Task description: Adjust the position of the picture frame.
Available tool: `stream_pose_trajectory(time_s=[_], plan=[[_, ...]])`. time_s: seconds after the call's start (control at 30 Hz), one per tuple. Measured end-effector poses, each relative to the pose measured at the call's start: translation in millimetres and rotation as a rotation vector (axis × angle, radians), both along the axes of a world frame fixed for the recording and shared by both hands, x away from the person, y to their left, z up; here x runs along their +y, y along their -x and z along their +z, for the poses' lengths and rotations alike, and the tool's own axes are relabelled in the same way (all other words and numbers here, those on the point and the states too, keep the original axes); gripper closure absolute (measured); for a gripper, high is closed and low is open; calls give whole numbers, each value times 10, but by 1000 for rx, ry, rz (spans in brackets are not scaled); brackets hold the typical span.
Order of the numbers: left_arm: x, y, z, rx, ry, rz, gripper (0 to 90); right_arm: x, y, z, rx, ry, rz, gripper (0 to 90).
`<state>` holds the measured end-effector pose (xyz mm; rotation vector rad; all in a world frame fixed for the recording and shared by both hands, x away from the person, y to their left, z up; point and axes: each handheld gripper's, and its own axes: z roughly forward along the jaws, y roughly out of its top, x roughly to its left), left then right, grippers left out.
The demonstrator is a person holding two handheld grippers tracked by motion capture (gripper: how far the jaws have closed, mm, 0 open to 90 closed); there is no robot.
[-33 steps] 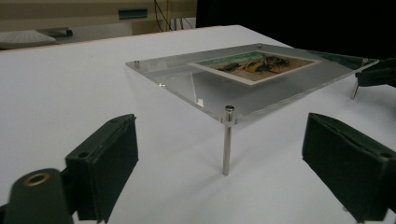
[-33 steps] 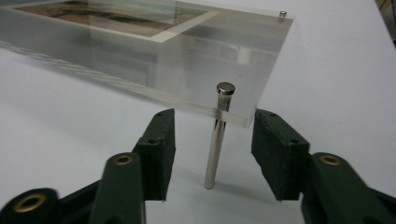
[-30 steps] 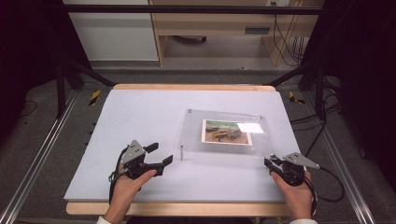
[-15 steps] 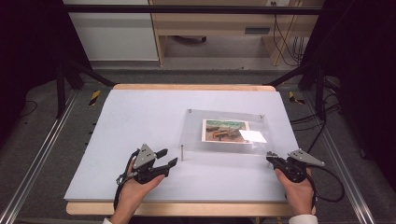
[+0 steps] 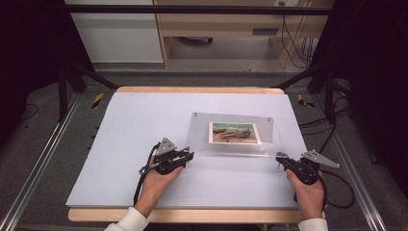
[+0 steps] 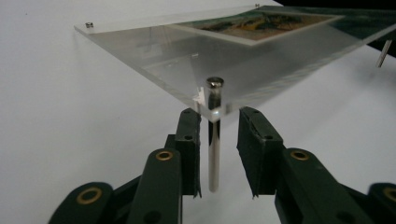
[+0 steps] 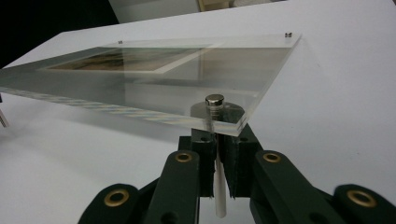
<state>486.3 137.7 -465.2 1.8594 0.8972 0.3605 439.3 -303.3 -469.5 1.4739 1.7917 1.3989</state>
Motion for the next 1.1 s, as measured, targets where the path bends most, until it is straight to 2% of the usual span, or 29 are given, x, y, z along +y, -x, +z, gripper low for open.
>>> stream_pose_trajectory(time_s=[0.07,0.1,0.13,0.2,0.23,0.27,0.43,0.53,0.67,0.77,1.0,1.1], plan=[[-1,-70,-2,-13,18,10,747,-2,-3,1,2,2,1,838],[-1,-70,-2,-13,18,10,749,-2,-3,1,2,2,1,838],[0,-85,-8,-16,39,0,749,-2,-2,1,0,0,0,838],[-5,-84,-10,-25,49,-4,791,-2,-2,11,-6,1,-1,840],[-12,-84,-12,-26,66,-6,791,0,-3,11,-7,1,-2,841],[-21,-94,-18,-13,103,-15,798,-2,-3,6,-5,4,1,841],[-8,-103,-30,-4,110,-6,837,5,3,-5,-11,3,-4,835],[-17,-94,-28,-10,90,-4,842,10,-5,-15,-22,21,-7,787],[-21,-92,-25,-9,89,-1,842,8,-20,-4,-24,34,-4,781],[-20,-95,-18,-1,87,-1,842,46,-61,2,-26,57,14,810],[-21,-127,42,15,92,-5,839,62,-88,23,-28,54,-6,842],[-50,-159,37,25,81,-13,811,63,-91,35,-25,52,-5,845]])
